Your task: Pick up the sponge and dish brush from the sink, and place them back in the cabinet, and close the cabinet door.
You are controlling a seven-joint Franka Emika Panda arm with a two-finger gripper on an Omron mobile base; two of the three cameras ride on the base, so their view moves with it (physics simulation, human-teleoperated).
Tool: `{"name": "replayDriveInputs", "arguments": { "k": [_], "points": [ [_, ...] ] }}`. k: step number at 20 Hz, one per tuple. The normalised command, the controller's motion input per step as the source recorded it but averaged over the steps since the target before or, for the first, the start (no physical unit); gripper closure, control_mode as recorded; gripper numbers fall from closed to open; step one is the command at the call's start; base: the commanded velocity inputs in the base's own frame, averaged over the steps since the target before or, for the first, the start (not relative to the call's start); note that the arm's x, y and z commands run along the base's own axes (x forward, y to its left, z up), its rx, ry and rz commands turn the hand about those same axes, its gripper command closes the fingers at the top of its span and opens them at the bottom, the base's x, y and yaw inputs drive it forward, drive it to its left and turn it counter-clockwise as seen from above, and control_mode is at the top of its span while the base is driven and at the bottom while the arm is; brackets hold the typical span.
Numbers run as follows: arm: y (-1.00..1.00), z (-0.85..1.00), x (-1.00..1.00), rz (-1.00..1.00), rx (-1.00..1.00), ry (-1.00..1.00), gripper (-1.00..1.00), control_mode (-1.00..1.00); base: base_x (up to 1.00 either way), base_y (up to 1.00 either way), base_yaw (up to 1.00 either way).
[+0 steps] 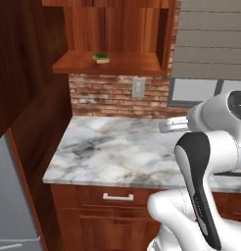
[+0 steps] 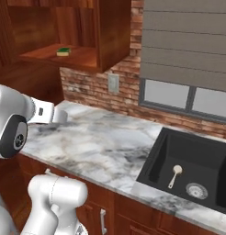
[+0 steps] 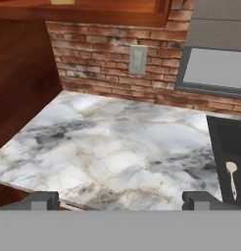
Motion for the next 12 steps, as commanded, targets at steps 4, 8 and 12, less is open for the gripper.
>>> {"name": "replayDriveInputs", "arguments": {
  "k": [4,8,12],
  "points": [
    [0.00,0.00,0.00,0.00,0.00,0.00,-1.00,1.00,-0.04,-0.02,-0.31],
    [0.00,0.00,0.00,0.00,0.00,0.00,-1.00,1.00,-0.01,-0.25,-0.23],
    [0.00,0.00,0.00,0.00,0.00,0.00,-1.00,1.00,0.00,-0.41,-0.22]
  ]
}}
